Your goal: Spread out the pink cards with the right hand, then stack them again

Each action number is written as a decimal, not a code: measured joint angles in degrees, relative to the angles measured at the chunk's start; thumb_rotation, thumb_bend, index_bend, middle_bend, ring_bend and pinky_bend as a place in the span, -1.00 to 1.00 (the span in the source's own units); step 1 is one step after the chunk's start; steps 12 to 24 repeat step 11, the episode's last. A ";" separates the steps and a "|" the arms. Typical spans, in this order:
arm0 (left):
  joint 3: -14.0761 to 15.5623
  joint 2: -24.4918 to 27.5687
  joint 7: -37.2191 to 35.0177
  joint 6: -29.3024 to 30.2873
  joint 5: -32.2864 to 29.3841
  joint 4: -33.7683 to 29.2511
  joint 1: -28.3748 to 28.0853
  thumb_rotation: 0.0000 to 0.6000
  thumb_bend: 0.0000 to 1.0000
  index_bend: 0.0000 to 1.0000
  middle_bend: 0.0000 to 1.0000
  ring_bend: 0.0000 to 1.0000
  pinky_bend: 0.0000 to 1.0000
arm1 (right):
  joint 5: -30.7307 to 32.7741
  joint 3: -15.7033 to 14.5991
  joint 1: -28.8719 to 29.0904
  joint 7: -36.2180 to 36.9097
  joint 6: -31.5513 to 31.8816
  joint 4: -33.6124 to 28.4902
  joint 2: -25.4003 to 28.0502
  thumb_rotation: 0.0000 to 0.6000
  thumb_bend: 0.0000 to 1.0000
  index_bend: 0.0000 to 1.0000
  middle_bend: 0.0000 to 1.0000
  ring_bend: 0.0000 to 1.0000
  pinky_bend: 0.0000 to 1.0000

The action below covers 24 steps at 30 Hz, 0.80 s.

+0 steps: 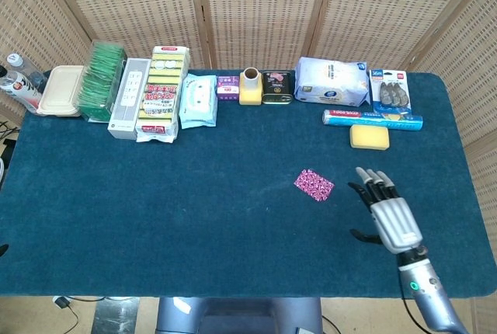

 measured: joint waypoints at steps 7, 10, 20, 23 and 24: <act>-1.05 -1.43 0.81 2.68 -1.11 0.83 1.67 1.00 -0.77 -1.00 -1.00 -1.00 -0.98 | -3.66 -3.22 -8.74 2.80 10.25 0.04 3.59 0.80 -1.00 -0.71 -0.95 -1.00 -1.00; -1.48 -1.71 1.01 3.03 -1.26 0.95 1.77 1.00 -0.76 -1.00 -1.00 -1.00 -0.98 | -5.61 -4.15 -11.31 5.33 13.30 -0.14 4.53 0.78 -1.00 -0.71 -0.96 -1.00 -1.00; -1.55 -1.76 1.02 3.07 -1.16 0.98 1.74 1.00 -0.76 -1.00 -1.00 -1.00 -0.98 | -6.35 -4.33 -12.15 6.01 14.42 -0.13 4.80 0.78 -1.00 -0.71 -0.96 -1.00 -1.00; -1.55 -1.76 1.02 3.07 -1.16 0.98 1.74 1.00 -0.76 -1.00 -1.00 -1.00 -0.98 | -6.35 -4.33 -12.15 6.01 14.42 -0.13 4.80 0.78 -1.00 -0.71 -0.96 -1.00 -1.00; -1.55 -1.76 1.02 3.07 -1.16 0.98 1.74 1.00 -0.76 -1.00 -1.00 -1.00 -0.98 | -6.35 -4.33 -12.15 6.01 14.42 -0.13 4.80 0.78 -1.00 -0.71 -0.96 -1.00 -1.00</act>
